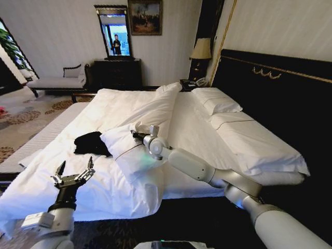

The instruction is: Fold the clothes on the bed.

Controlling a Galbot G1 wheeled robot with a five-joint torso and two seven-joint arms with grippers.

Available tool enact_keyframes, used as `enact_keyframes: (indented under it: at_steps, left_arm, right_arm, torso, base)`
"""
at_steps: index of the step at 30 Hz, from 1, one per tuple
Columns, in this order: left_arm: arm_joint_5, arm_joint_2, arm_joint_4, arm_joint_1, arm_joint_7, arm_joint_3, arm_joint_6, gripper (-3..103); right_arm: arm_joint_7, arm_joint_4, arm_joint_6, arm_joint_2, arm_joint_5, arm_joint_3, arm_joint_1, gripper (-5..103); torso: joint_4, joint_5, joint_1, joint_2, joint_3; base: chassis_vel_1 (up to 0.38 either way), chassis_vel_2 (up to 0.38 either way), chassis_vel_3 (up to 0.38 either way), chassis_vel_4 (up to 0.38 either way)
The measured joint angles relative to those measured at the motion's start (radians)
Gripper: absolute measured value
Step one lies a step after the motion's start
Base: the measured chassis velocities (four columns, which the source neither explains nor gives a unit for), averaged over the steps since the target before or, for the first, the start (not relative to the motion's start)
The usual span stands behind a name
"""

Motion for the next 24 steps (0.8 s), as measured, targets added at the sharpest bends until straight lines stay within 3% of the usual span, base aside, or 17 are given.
enact_keyframes:
  at_steps: [4, 9, 15, 18, 24]
  left_arm:
    - [-0.005, 0.003, 0.0, -0.004, -0.001, 0.001, 0.0, 100]
    - [-0.017, 0.01, 0.0, -0.014, -0.002, 0.003, 0.001, 100]
    - [-0.019, 0.015, 0.0, -0.03, -0.004, 0.02, 0.004, 100]
    - [-0.02, 0.017, 0.0, -0.039, -0.003, 0.029, 0.008, 100]
    - [-0.022, 0.024, 0.0, -0.052, -0.004, 0.039, 0.01, 100]
  right_arm:
    - [0.004, 0.044, 0.034, -0.01, -0.01, 0.072, -0.044, 2]
    - [0.016, 0.159, 0.063, -0.073, -0.021, 0.183, -0.145, 2]
    - [0.02, 0.325, 0.075, -0.23, -0.027, 0.33, -0.304, 2]
    - [0.02, 0.4, 0.077, -0.303, -0.028, 0.433, -0.387, 2]
    - [0.017, 0.533, 0.078, -0.362, -0.041, 0.645, -0.578, 2]
  torso:
    - [0.0002, 0.0, 0.0, 0.0, 0.0]
    - [-0.0003, 0.0001, 0.0, 0.0, 0.0]
    - [-0.0011, 0.0004, 0.0, 0.0, 0.0]
    - [-0.0002, 0.0005, 0.0, 0.0, 0.0]
    - [0.0, 0.0, 0.0, 0.0, 0.0]
  base:
    - [0.0, 0.0, 0.0, 0.0]
    - [0.0, 0.0, 0.0, 0.0]
    - [0.0, 0.0, 0.0, 0.0]
    - [0.0, 0.0, 0.0, 0.0]
    - [0.0, 0.0, 0.0, 0.0]
